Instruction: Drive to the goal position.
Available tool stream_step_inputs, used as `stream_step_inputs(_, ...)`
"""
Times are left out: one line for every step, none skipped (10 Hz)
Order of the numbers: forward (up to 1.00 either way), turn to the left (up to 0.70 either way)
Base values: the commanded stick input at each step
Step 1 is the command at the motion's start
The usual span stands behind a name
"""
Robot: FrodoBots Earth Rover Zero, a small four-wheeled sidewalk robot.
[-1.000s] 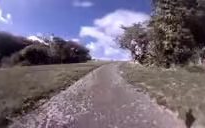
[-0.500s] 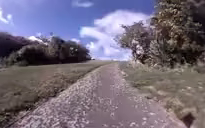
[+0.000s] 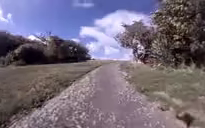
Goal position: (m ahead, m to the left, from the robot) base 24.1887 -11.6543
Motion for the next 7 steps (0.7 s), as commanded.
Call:
stream_step_inputs(1.00, 0.00)
stream_step_inputs(1.00, 0.00)
stream_step_inputs(1.00, 0.00)
stream_step_inputs(1.00, 0.00)
stream_step_inputs(1.00, 0.00)
stream_step_inputs(1.00, 0.00)
stream_step_inputs(1.00, 0.00)
